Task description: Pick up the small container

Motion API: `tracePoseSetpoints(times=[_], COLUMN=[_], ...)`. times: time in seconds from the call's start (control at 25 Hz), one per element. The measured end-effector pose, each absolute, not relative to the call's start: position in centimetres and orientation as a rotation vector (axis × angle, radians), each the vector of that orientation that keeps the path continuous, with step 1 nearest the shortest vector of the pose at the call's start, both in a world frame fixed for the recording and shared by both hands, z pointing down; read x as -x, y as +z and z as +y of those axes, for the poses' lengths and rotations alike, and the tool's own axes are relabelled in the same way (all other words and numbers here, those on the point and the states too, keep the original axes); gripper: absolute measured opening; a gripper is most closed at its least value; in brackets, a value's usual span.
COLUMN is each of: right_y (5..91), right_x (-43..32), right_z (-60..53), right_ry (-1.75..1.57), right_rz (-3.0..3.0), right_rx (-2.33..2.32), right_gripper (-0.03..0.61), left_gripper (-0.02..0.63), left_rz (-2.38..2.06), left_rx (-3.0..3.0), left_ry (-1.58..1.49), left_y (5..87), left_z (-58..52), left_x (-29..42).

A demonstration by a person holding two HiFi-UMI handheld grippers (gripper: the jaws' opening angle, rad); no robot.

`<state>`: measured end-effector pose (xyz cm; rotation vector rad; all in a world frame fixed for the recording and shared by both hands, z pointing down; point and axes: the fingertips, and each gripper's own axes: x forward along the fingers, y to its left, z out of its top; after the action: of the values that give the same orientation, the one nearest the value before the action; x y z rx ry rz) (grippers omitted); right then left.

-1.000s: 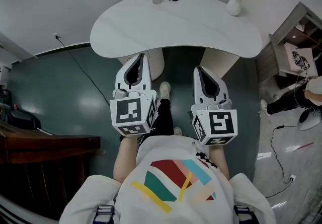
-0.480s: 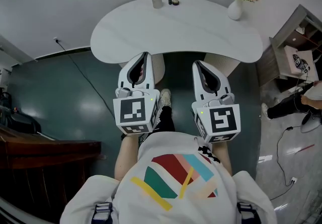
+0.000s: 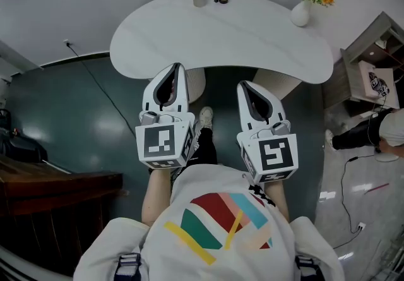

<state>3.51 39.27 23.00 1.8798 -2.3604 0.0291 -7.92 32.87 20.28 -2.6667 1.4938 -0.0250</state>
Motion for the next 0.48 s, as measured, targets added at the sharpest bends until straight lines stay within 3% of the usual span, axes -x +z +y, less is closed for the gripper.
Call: tracePoseSetpoints(times=[0.48], right_y=[24.2], right_x=[-7.2], right_z=[36.2], right_ry=[0.087], right_rz=[-2.315], right_rx=[-1.964], right_gripper=[0.011], left_gripper=[0.018], left_rz=[1.432], left_rx=[2.624], left_ry=[-0.116], left_y=[20.7], left_z=[28.6], left_x=[3.5])
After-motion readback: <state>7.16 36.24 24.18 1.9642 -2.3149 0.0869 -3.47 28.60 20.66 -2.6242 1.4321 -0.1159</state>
